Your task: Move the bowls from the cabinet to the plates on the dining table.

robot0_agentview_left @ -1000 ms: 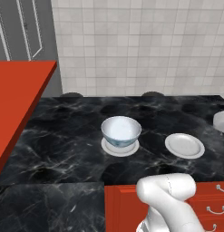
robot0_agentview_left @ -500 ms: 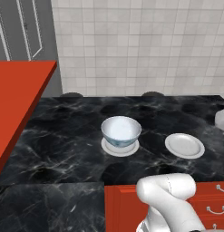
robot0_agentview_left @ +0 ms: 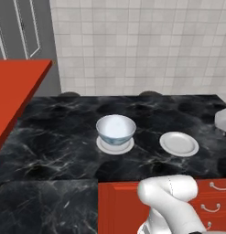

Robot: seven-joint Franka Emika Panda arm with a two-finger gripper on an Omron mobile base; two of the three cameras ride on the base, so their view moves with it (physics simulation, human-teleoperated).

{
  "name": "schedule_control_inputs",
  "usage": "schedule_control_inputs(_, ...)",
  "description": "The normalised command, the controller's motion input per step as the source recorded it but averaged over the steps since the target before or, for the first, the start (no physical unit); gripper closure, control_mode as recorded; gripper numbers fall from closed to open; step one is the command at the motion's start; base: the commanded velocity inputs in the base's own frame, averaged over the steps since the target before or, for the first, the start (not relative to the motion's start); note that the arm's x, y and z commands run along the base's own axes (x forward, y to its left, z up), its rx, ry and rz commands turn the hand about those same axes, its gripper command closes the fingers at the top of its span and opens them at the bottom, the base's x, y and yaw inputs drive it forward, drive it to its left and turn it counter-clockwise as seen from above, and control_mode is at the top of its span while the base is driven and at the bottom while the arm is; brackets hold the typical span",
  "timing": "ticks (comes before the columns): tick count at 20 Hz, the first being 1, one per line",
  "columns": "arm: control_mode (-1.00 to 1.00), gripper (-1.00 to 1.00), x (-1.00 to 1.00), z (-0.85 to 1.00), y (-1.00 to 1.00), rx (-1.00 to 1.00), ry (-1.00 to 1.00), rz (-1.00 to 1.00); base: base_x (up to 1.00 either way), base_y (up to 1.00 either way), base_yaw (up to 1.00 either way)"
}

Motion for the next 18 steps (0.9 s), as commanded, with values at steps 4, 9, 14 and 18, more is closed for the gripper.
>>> schedule_control_inputs(4,1.0,-1.0,0.0,0.0,0.0,0.0,0.0,0.0,-0.53,-0.45,0.0)
schedule_control_inputs(9,1.0,-1.0,0.0,0.0,0.0,0.0,0.0,0.0,-0.58,-0.75,-0.01)
schedule_control_inputs(14,1.0,-1.0,0.0,0.0,0.0,0.0,0.0,0.0,-0.54,-0.98,-0.08)
schedule_control_inputs(18,1.0,-1.0,0.0,0.0,0.0,0.0,0.0,0.0,-0.57,-0.99,-0.09)
